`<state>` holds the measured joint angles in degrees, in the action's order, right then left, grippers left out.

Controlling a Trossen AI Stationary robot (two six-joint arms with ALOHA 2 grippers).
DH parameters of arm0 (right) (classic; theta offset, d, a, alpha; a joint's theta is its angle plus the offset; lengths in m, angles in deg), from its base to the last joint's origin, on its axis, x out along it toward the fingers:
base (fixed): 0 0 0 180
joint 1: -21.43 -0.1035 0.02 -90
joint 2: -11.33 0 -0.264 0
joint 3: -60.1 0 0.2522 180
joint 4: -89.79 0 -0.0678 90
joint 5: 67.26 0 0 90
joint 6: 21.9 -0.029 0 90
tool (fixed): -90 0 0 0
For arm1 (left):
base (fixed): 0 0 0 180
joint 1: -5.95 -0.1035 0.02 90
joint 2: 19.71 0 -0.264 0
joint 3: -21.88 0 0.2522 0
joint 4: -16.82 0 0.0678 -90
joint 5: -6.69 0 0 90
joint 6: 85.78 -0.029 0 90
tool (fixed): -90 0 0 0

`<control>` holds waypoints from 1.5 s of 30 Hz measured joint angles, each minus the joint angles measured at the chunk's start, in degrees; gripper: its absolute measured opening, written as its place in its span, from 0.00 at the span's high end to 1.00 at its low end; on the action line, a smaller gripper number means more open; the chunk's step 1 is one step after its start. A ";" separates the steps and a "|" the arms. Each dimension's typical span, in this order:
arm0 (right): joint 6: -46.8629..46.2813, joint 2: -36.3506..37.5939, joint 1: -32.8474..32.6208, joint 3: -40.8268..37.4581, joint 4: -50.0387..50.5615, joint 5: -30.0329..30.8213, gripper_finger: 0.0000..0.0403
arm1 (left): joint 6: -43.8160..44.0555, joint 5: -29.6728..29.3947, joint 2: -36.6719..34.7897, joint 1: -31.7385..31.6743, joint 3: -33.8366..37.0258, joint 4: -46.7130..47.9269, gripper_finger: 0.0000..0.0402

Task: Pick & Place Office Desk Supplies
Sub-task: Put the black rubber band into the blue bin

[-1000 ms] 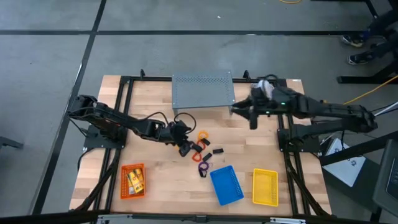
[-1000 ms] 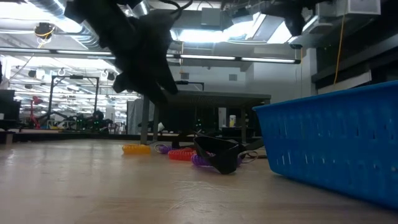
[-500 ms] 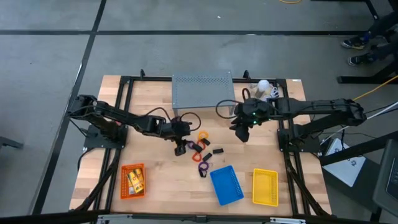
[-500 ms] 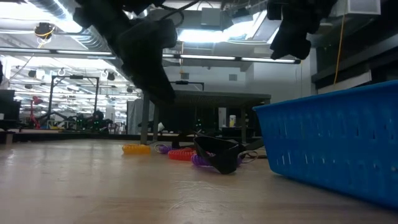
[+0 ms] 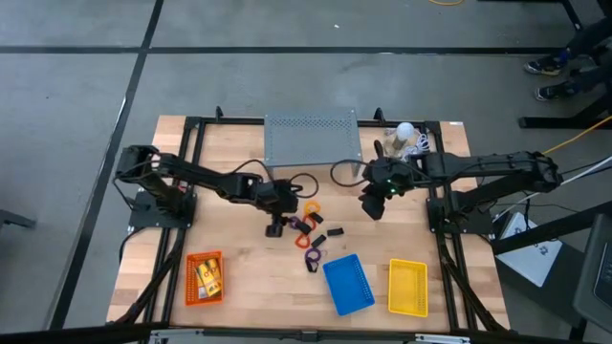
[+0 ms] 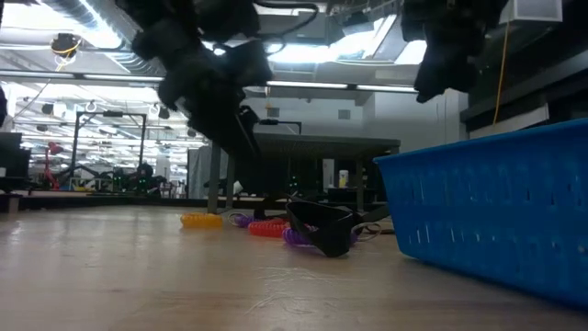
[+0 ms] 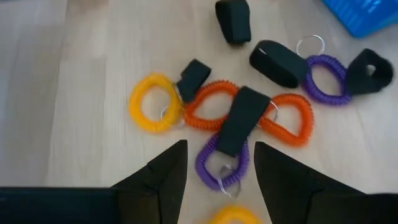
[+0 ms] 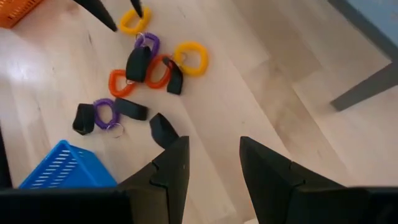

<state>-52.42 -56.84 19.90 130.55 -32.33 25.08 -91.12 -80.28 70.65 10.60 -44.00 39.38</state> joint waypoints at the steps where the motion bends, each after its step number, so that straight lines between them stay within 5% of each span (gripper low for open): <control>1: -0.46 0.11 -0.12 0.00 -0.26 0.00 0.64 | -1.18 0.02 1.03 0.08 -1.02 0.22 0.55; 10: -4.18 0.18 -0.24 0.00 -0.84 -0.23 0.64 | -9.48 6.10 11.20 0.10 -10.76 6.25 0.55; 26: -4.42 0.36 -1.36 0.00 -1.29 1.73 0.64 | -10.97 7.15 15.45 1.05 -11.41 6.66 0.55; 30: -4.40 0.36 -1.36 0.00 -1.29 1.95 0.64 | -9.46 5.01 15.53 1.05 -11.45 6.92 0.65; 36: -3.54 0.36 -1.36 0.00 -1.72 2.80 0.64 | -8.72 4.47 15.33 1.02 -17.01 12.52 0.95; 45: -2.29 0.41 -1.32 0.00 -4.26 5.12 0.64 | -9.76 2.65 15.29 0.85 -22.84 23.20 0.99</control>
<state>-54.71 -56.43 18.58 130.55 -36.59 30.20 -100.87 -77.64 85.94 11.45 -66.84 62.57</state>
